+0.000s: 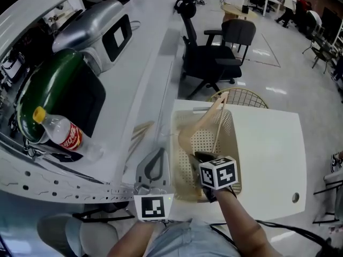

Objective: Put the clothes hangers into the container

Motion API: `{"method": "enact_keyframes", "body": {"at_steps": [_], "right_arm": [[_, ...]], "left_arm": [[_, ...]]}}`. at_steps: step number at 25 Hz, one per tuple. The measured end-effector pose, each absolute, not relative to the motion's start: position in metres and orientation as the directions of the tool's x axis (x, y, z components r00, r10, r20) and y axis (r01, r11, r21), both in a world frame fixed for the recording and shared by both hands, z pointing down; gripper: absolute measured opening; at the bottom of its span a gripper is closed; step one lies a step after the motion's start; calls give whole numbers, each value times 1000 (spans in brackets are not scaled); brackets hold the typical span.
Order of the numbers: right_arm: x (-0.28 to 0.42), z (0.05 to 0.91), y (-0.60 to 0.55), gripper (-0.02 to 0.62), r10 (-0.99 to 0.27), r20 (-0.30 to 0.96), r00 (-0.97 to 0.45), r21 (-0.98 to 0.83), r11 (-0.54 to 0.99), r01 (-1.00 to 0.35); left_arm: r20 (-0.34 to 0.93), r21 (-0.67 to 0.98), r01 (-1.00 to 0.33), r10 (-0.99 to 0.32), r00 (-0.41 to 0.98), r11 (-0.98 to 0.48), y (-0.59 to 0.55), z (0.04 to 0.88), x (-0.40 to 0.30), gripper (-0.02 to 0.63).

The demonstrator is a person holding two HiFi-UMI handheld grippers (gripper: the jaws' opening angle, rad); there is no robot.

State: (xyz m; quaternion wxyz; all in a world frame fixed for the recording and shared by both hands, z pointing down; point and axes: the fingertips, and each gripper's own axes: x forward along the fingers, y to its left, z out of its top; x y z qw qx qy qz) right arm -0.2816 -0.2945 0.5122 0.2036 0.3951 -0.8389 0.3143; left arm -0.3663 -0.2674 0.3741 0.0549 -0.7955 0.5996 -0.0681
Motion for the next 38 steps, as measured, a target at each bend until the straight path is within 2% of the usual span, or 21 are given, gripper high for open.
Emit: {"method": "enact_keyframes", "body": {"at_steps": [12,19,31,38], "right_arm": [[-265,444,-293,92,-639,439,-632,-345,530,-775],[-239,403,-290,42,-718,309,-625,-302,549,-780],[-206,361,-276,17,-813,135,-566,-91,559,-824],[-187,352,-274,14,-838,68,-541,-48,539,-841]], "left_arm": [[5,-159,-947,-960,281,-278,-261,358,-348,12],[-21,-180,-937,-951,309,-300,-259,346,-325,12],[-55,-186,-934,-946,320,-305,-261,331,-295,12],[-68,-183,-941,-951,300,-284,-267,326,-294,11]]}}
